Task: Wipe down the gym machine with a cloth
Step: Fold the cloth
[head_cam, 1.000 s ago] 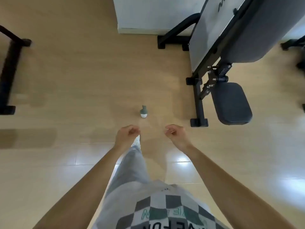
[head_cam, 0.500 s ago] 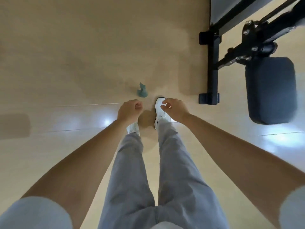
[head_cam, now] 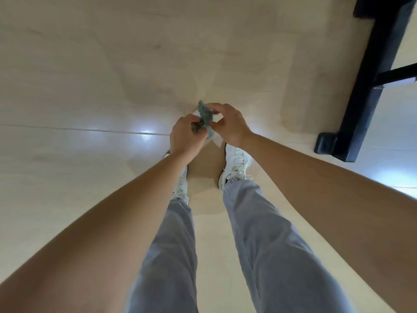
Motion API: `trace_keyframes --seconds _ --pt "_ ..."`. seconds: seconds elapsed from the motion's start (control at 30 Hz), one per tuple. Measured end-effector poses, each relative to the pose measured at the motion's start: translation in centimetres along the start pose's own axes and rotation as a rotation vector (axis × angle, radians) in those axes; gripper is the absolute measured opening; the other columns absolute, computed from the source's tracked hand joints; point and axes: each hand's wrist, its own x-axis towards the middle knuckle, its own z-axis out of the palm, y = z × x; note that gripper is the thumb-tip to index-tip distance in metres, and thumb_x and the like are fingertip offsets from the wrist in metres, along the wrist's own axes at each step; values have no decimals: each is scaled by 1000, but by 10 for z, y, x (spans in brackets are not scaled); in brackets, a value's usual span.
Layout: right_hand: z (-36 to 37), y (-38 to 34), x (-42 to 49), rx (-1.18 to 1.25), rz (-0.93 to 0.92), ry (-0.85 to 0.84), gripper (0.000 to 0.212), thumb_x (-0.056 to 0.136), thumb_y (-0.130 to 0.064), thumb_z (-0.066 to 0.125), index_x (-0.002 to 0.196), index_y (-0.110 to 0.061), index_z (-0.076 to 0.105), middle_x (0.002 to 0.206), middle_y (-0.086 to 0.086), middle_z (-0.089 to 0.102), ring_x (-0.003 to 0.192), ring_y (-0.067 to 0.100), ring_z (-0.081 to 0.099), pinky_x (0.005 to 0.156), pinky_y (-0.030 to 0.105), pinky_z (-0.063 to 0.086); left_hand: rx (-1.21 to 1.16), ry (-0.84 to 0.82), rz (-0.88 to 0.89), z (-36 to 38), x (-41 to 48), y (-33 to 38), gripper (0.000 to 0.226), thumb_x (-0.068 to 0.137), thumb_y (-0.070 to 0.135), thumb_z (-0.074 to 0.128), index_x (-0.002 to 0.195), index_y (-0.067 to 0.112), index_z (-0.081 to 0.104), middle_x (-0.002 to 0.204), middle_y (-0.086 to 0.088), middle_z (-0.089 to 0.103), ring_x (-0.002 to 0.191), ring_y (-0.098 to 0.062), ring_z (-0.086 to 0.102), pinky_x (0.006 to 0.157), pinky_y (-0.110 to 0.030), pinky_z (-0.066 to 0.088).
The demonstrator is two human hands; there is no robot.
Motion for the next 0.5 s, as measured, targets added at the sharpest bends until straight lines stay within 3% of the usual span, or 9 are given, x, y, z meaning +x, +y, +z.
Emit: trace_keyframes --seconds 0.07,0.17,0.37,0.5 --pt "7 2 3 21 -6 45 26 93 -14 63 116 -22 72 112 1 69 94 18 64 90 33 51 31 102 7 8 0 0 21 87 27 68 105 15 71 101 -2 72 92 -20 66 76 -34 50" --pt "6 1 -2 52 12 151 11 89 -12 65 92 -18 73 89 -4 71 83 16 63 81 36 54 72 154 8 12 -2 3 18 91 29 68 101 16 73 96 -1 75 91 -22 67 73 -28 41" --pt "-17 -15 -31 52 47 130 13 84 -14 70 80 -26 67 71 -15 61 75 13 61 73 27 51 106 165 78 -12 -24 19 14 91 22 67 102 15 72 105 -3 70 95 -22 64 75 -26 41" --pt "-47 -40 -71 88 -25 86 13 81 -14 75 77 -23 67 77 -11 62 72 7 57 69 20 46 43 54 190 -50 -66 43 13 96 22 63 106 20 69 100 6 74 92 -14 66 78 -26 48"
